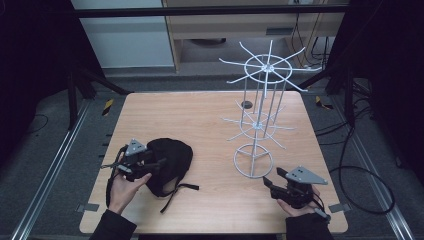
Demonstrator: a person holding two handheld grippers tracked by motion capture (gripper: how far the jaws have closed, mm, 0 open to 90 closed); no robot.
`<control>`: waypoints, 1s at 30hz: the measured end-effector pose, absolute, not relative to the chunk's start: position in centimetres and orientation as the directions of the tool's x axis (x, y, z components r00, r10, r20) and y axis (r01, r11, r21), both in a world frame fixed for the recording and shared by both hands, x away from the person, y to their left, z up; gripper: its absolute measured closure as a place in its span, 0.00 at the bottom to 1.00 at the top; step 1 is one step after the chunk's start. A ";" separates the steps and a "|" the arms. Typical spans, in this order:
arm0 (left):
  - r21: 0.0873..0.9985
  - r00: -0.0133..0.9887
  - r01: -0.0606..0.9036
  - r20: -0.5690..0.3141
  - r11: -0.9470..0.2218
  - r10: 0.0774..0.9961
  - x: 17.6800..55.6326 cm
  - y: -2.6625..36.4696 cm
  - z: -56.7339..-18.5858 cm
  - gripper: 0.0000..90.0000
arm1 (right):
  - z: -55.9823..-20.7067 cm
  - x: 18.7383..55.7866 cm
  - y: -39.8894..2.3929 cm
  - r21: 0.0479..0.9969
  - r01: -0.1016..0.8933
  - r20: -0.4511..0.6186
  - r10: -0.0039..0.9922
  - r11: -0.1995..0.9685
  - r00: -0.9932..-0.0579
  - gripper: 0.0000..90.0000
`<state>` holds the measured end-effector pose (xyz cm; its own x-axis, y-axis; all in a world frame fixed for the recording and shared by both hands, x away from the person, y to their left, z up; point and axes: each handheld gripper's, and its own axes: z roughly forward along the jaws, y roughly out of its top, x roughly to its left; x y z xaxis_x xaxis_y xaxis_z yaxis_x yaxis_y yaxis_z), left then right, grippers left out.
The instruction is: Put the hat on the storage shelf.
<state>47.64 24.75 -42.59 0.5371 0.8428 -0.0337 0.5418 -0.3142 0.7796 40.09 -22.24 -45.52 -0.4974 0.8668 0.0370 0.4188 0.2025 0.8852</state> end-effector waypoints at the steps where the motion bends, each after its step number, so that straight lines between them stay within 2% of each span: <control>1: 0.771 0.533 0.555 -0.042 -0.312 0.845 47.9 24.7 -42.8 0.44 | -45.5 40.1 -22.6 0.886 0.420 0.036 0.872 0.199 -0.489 0.43; 5: 0.757 0.524 0.580 -0.063 -0.301 0.849 48.2 24.7 -43.2 0.55 | -45.7 40.3 -24.0 0.883 0.435 0.046 0.889 0.177 -0.455 0.43; 10: 0.733 0.491 0.619 -0.082 -0.281 0.867 48.6 24.9 -43.5 0.74 | -46.3 40.9 -26.0 0.875 0.456 0.042 0.915 0.160 -0.402 0.44; 16: 0.731 0.459 0.632 -0.086 -0.258 0.884 48.7 25.0 -43.4 0.92 | -46.9 41.3 -26.9 0.864 0.481 0.049 0.927 0.148 -0.373 0.45; 21: 0.751 0.456 0.618 -0.102 -0.232 0.884 48.4 25.3 -43.2 0.96 | -47.2 41.5 -27.3 0.860 0.488 0.045 0.931 0.149 -0.362 0.45; 24: 0.790 0.461 0.586 -0.142 -0.180 0.876 47.7 25.8 -42.4 0.96 | -47.4 41.6 -27.5 0.862 0.482 0.030 0.932 0.159 -0.360 0.45; 29: 0.842 0.478 0.521 -0.149 -0.143 0.866 46.8 26.4 -41.3 0.96 | -47.5 41.6 -28.0 0.865 0.477 0.023 0.938 0.155 -0.346 0.44; 30: 0.869 0.495 0.481 -0.162 -0.113 0.854 46.2 26.7 -40.7 0.96 | -47.7 41.7 -28.2 0.866 0.478 0.024 0.941 0.149 -0.336 0.43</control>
<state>46.24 26.68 -40.73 0.4948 0.8537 -0.1625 0.4811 -0.1135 0.8693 41.69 -28.18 -47.66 -0.3364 0.9414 0.0243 0.4782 0.1485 0.8656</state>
